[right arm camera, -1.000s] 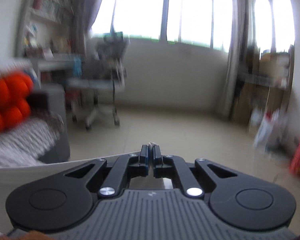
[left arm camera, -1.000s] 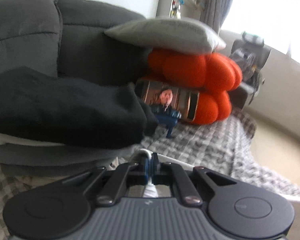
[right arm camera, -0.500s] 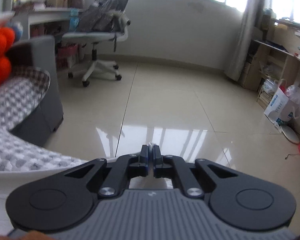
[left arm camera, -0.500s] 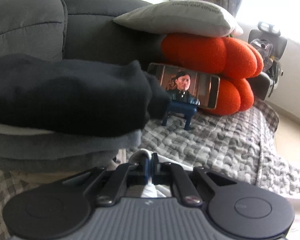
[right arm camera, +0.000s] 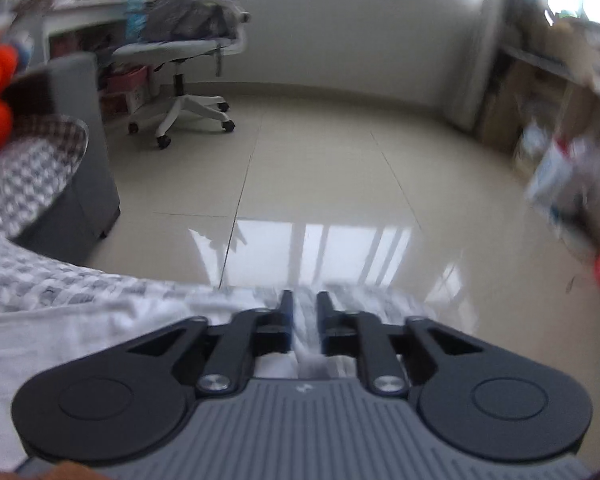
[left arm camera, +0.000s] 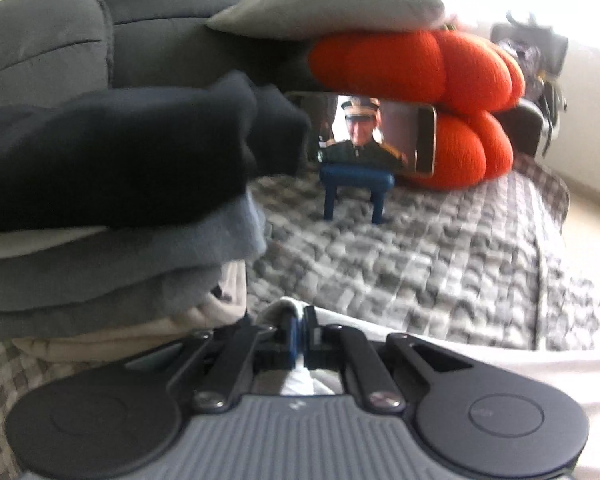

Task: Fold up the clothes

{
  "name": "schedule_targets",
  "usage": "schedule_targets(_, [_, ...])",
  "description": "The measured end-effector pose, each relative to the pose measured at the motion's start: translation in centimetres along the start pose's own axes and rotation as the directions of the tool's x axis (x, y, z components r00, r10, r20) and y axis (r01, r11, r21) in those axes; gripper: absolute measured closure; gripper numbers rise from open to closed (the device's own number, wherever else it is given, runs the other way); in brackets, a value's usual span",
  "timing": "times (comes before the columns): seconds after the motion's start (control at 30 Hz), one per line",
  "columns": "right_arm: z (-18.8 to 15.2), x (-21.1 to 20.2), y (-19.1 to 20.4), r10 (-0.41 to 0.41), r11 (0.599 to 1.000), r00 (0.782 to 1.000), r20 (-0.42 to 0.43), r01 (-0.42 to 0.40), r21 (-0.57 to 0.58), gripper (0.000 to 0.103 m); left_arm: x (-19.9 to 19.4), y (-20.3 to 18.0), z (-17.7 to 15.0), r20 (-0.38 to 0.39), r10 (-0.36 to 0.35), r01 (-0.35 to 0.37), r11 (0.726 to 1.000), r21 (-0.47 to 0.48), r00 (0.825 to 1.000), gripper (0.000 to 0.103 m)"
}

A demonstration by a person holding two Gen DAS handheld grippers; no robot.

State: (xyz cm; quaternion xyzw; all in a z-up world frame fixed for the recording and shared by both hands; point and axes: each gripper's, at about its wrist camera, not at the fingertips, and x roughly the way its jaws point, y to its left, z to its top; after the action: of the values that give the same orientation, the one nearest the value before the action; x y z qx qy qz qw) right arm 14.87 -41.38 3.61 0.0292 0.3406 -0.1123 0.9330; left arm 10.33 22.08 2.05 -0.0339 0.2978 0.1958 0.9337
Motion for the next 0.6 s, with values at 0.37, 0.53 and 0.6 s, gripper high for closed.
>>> schedule_targets(0.37, [-1.6, -1.3, -0.1, 0.181, 0.982, 0.983, -0.020, -0.180, 0.065, 0.098, 0.5, -0.4, -0.5, -0.019, 0.018, -0.017, 1.000, 0.013, 1.000, 0.100])
schedule_targets(0.53, [0.3, -4.2, 0.8, 0.073, 0.997, 0.995, 0.062, -0.070, -0.045, 0.099, 0.4, -0.1, -0.2, -0.013, 0.017, -0.017, 1.000, 0.013, 1.000, 0.100])
schedule_targets(0.6, [0.1, -3.9, 0.3, 0.028, 0.998, 0.999, 0.036, -0.026, -0.054, 0.099, 0.5, -0.3, -0.4, -0.015, 0.021, -0.021, 1.000, 0.016, 1.000, 0.100])
